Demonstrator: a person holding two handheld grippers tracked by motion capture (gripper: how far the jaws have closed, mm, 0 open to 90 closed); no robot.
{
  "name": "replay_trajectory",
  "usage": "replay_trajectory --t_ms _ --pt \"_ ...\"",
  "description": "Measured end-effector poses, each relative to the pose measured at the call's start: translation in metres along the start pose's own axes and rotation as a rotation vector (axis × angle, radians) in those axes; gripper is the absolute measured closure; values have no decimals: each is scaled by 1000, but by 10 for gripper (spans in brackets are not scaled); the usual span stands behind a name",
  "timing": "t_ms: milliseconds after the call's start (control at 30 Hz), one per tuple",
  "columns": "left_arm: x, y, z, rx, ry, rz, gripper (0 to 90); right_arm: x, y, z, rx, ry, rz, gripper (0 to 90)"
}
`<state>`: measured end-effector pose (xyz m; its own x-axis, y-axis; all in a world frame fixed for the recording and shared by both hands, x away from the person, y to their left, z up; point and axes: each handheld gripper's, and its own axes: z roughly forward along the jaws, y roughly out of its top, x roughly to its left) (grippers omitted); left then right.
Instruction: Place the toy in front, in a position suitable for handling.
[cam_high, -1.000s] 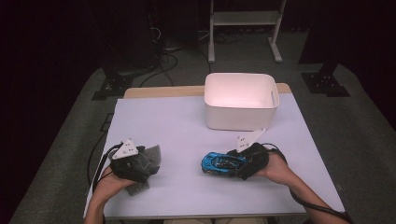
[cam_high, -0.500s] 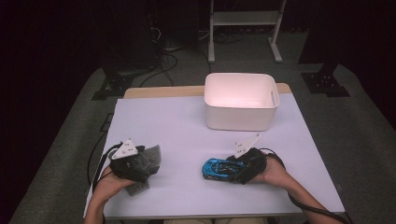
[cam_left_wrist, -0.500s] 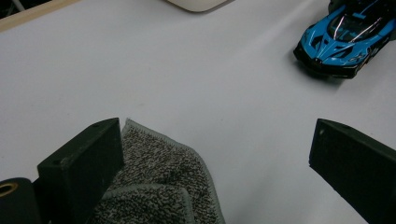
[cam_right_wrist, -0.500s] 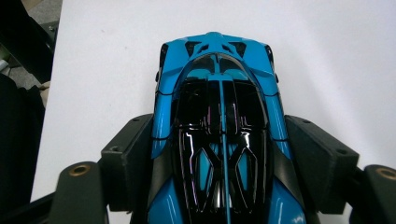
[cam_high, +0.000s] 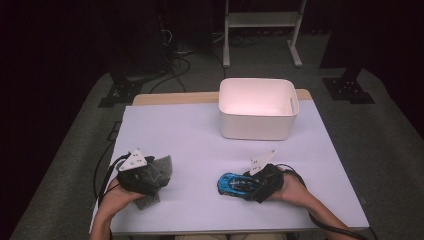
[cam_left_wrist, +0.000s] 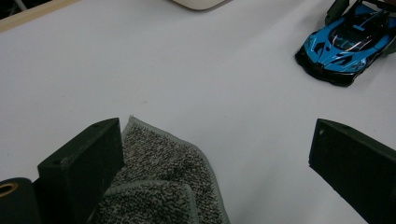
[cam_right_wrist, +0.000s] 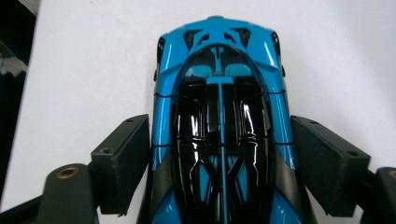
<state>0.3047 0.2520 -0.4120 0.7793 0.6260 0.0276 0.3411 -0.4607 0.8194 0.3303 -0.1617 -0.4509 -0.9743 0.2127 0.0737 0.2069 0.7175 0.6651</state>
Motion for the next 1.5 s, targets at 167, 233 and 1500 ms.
replay_trajectory --t_ms 167,233,1500 --pt "0 1 -1 8 1 8 38 -1 0 -10 -31 7 16 180" --pt "1 1 -2 18 4 16 50 0 -4 -19 -46 4 29 176" --pt "24 -36 6 238 9 94 512 3 -38 -48 -139 -46 111 172"
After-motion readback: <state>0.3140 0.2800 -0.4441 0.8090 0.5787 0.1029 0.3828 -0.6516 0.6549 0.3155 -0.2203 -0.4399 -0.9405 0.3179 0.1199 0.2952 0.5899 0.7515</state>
